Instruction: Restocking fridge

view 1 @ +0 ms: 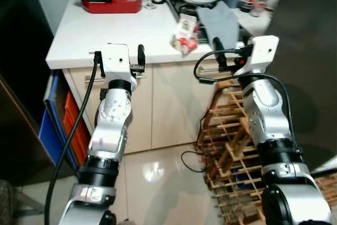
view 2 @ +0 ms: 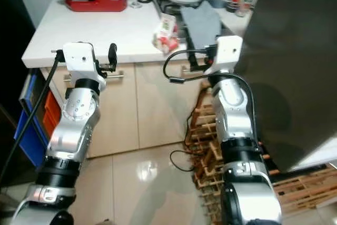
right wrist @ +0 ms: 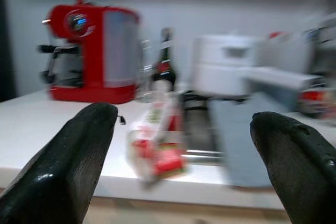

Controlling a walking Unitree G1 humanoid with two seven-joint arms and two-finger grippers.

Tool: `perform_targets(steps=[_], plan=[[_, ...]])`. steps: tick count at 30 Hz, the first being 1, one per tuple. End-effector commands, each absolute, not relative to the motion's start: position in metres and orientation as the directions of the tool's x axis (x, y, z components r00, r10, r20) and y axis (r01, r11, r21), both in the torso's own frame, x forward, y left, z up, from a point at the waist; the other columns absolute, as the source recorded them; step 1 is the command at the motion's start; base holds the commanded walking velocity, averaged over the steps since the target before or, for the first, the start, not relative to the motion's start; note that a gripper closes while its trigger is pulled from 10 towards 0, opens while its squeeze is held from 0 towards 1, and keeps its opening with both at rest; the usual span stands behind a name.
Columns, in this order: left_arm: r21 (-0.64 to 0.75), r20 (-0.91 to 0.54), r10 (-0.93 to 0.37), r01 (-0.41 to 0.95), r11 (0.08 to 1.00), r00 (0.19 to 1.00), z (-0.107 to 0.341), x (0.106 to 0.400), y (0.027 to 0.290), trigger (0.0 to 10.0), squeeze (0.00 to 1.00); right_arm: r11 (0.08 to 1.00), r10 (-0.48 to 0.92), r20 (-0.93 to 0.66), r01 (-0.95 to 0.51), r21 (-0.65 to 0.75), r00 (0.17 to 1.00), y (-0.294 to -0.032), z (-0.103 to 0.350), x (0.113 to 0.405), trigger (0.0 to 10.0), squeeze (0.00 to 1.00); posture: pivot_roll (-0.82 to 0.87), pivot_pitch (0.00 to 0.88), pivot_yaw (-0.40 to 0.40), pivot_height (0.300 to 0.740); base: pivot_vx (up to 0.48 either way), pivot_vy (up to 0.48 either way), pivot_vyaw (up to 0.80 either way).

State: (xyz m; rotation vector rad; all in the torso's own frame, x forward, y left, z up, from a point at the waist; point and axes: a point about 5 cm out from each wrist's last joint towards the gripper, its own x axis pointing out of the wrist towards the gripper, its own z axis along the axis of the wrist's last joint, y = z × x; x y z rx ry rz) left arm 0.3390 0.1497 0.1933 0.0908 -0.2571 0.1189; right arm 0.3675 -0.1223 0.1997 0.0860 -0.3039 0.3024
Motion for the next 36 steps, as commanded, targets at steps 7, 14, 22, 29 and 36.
perform_targets(steps=[7, 14, 22, 29, 36], plan=[[0.068, 0.283, 0.058, -0.08, 0.994, 0.957, 0.2, 0.341, 0.134, 10.0, 0.0, 0.968, 0.227, 0.316, -0.25, 0.035, 0.921, -0.136, 0.203, 0.37, 10.0, 0.1, -0.03, 0.0, -0.036, 0.74, 0.469, 0.0, 0.0], [0.072, 0.311, 0.048, -0.074, 0.995, 0.949, 0.206, 0.341, 0.134, 10.0, 0.0, 0.953, 0.271, 0.422, -0.303, 0.008, 0.865, -0.131, 0.241, 0.37, 10.0, 0.11, -0.03, 0.0, -0.031, 0.74, 0.469, 0.0, 0.0], [0.069, 0.32, 0.039, -0.064, 0.996, 0.947, 0.208, 0.342, 0.131, 10.0, 0.0, 0.893, 0.44, 0.318, -0.448, -0.053, 0.84, -0.123, 0.266, 0.382, 10.0, 0.0, -0.02, 0.0, -0.038, 0.74, 0.469, 0.0, 0.0], [0.07, 0.305, 0.132, -0.161, 0.985, 0.943, 0.205, 0.342, 0.145, 10.0, 0.0, 0.756, 0.632, 0.225, -0.654, 0.032, 0.742, -0.109, 0.273, 0.38, 10.0, 0.0, -0.01, 0.0, -0.047, 0.74, 0.409, 0.0, 0.0], [0.033, 0.289, 0.147, -0.163, 0.986, 0.946, 0.202, 0.342, 0.151, 10.0, 0.0, 0.699, 0.682, 0.198, -0.707, 0.106, 0.704, -0.103, 0.275, 0.374, 10.0, 0.0, -0.01, 0.0, -0.047, 0.74, 0.0, 0.0, 0.0]])
